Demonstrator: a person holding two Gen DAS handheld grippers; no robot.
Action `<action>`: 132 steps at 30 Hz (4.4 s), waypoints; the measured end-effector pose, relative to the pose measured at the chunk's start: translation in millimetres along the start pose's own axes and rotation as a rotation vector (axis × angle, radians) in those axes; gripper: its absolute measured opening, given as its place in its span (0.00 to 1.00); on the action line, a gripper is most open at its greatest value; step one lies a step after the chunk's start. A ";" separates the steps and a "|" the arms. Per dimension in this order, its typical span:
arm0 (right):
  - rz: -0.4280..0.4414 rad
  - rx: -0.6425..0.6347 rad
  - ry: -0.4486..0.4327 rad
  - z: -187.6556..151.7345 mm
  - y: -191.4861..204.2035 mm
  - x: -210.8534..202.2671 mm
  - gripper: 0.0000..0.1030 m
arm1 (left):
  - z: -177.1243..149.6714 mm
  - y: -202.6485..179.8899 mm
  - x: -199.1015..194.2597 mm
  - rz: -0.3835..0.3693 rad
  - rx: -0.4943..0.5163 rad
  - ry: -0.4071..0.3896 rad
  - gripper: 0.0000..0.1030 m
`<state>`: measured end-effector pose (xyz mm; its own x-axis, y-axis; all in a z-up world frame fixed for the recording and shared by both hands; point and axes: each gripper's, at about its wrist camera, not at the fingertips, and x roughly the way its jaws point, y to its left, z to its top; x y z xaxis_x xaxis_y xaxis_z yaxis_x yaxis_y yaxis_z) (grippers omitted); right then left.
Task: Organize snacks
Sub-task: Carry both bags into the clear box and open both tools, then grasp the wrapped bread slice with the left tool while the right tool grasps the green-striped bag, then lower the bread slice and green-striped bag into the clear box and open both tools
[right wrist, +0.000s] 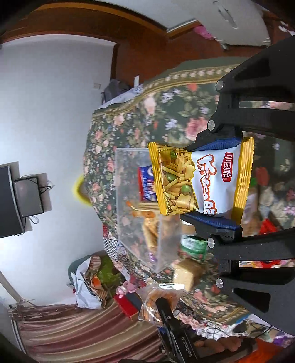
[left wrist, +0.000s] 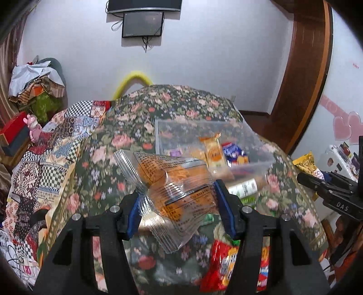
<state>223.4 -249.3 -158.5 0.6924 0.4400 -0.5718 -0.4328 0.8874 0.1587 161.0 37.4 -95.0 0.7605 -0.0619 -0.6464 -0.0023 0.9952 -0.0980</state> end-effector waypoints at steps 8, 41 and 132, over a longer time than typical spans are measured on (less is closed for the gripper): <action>0.017 -0.005 -0.036 28.2 -0.2 17.9 0.43 | 30.9 0.3 18.0 -0.007 -0.011 -0.028 0.56; 0.033 -0.019 0.114 50.2 6.9 123.0 0.64 | 46.3 -3.7 139.4 0.001 -0.002 0.140 0.64; 0.112 0.026 -0.011 17.5 9.6 19.8 0.40 | 1.3 -5.4 36.7 -0.028 0.018 0.081 0.79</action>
<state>243.1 -229.7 -154.2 0.6468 0.5379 -0.5406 -0.4929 0.8358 0.2418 189.8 29.8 -117.2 0.7049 -0.0953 -0.7029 0.0309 0.9941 -0.1038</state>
